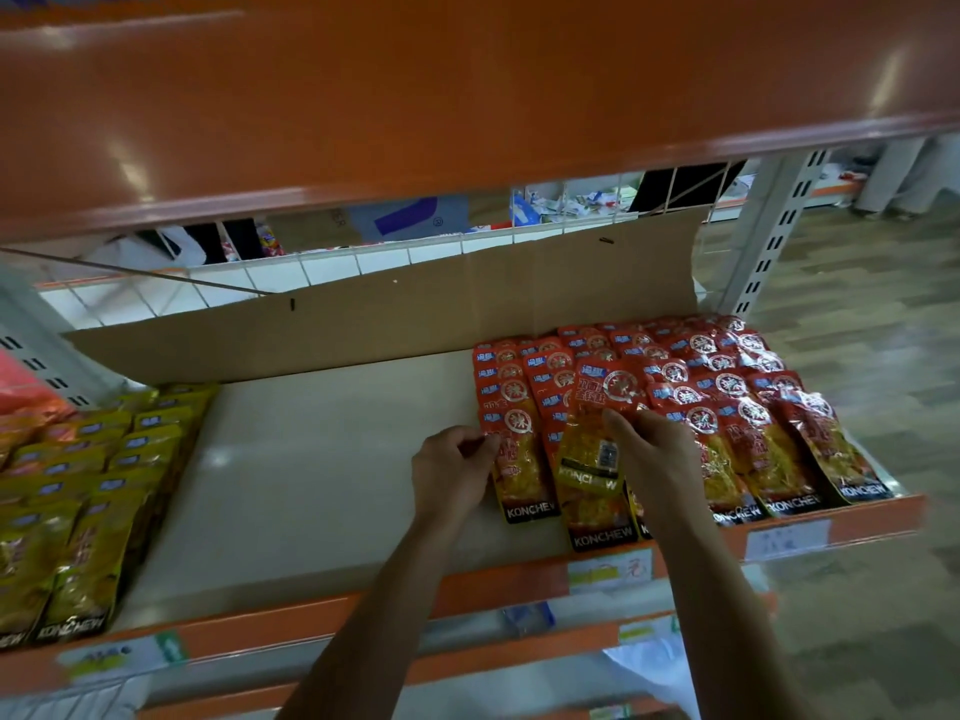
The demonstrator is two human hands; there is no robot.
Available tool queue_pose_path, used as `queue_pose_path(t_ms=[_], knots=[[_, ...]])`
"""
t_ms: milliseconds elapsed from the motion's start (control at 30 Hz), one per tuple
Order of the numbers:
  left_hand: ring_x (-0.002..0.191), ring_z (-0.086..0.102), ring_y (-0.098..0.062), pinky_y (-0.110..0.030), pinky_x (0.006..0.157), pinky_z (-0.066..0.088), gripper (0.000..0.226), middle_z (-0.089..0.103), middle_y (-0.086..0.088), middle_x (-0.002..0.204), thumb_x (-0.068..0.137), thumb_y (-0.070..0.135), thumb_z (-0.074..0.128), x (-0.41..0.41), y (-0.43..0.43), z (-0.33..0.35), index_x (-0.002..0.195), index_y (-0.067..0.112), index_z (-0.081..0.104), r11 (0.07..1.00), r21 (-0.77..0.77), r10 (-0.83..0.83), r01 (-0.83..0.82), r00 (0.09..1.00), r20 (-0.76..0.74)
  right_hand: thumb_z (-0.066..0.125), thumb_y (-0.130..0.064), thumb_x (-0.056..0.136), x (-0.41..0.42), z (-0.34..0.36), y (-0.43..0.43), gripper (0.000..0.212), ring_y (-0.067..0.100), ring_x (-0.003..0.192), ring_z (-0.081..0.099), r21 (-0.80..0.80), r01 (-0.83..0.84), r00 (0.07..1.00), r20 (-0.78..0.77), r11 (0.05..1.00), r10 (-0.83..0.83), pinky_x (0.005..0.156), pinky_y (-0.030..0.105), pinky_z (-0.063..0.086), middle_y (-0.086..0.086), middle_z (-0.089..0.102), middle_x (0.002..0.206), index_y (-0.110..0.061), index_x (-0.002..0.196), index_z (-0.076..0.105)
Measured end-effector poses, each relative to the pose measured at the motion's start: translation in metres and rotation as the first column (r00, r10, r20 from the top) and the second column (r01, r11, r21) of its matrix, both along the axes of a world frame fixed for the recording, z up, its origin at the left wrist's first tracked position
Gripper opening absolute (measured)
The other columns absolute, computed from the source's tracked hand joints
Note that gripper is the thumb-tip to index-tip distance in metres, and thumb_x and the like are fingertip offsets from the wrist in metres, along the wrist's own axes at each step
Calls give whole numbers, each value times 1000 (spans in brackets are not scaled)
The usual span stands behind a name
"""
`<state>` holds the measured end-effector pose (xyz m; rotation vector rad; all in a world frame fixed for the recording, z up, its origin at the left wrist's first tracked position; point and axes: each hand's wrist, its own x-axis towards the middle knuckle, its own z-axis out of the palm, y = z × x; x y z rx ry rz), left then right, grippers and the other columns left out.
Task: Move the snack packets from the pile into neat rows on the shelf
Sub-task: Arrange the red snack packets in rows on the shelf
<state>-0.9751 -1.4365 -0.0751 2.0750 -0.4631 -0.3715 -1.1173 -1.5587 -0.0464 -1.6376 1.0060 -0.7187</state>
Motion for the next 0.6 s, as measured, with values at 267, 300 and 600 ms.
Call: queue_pose_path(t_ms=[267, 300, 600], knots=[[86, 68, -12, -37, 82, 57, 24, 72, 2, 97, 86, 35, 69, 6, -11, 3, 101, 16, 71, 1000, -20, 15, -15, 1000, 9, 57, -22, 94, -1, -1, 1, 28, 15, 47, 39, 34, -14, 1000, 16, 999, 13, 47, 25, 30, 5, 50, 54, 2, 83, 67], [86, 68, -12, -38, 81, 58, 24, 72, 1, 96, 86, 34, 70, 7, -12, 3, 101, 15, 71, 1000, -19, 18, -17, 1000, 11, 57, -22, 94, -2, 0, 1, 28, 14, 46, 39, 35, -12, 1000, 16, 999, 11, 46, 25, 30, 4, 49, 53, 2, 83, 67], [78, 61, -6, -20, 67, 47, 24, 65, 8, 88, 85, 35, 70, 9, -14, 0, 96, 14, 65, 996, 78, 29, -41, 988, 149, 53, -23, 96, 0, 5, 4, 28, 11, 46, 40, -13, -54, 999, -3, 998, 54, 46, 25, 29, 1, 49, 53, -9, 74, 64]])
